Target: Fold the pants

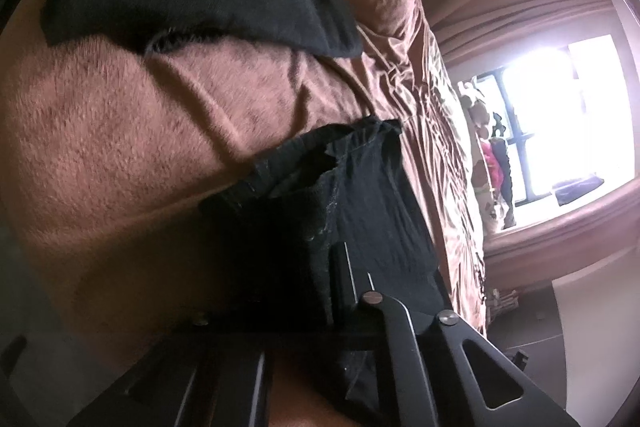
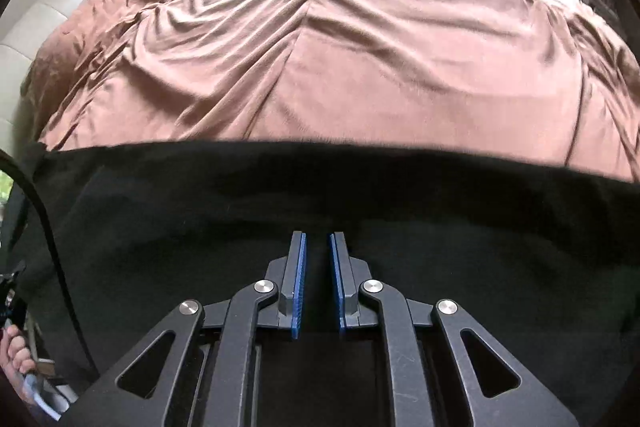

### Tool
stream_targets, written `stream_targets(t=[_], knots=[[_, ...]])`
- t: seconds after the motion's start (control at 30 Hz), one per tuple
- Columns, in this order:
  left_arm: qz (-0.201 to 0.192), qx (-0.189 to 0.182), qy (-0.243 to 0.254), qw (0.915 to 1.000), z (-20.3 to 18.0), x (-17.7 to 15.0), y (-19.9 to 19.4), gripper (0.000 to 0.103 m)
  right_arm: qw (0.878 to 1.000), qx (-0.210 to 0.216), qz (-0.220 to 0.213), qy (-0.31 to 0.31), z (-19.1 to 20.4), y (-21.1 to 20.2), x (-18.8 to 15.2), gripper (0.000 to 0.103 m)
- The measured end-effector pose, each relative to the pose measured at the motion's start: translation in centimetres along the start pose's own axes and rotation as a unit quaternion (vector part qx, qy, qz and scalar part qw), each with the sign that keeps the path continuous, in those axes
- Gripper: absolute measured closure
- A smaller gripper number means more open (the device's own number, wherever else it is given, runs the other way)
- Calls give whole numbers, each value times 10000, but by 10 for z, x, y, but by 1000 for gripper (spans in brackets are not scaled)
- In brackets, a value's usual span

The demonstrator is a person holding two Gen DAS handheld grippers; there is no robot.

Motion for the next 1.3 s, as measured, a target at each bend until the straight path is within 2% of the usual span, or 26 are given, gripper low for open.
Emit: stream_targets(t=[0.17,0.33,0.67,0.97,1.2,1.3], knots=[[-149,-54,135,9998,-18,5,-13,98,9998,134,75,-119,6,-10,-29,94],[-283,-363,336,9984,-42,10,-36,99,9995,272,-3,-138,11,-28,-56,94],[-500,-676,762,9935,-90,11,-73,99,9986,427,-53,-319,22,-56,-104,94],[-613,-1150,1161,9847,-148,9,-110,99,9969,749,-89,-208,22,-77,-138,94],[-742,-1431,1561,9745,-200,4,-142,99,9945,1042,-133,-32,20,-98,-156,94],[-794,-1534,1757,9692,-227,-2,-154,99,9923,1205,-282,-81,15,-114,-162,94]])
Point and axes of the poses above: each gripper's, at about its wrist camera, not at the fingertips, and y roughly the way its jaws point, z to its left, x to its top, the point moved 3 cm from there along y, roughly the way its jaws point, and after that the axes turned 14 degrees about x, right-handed, at the moved point
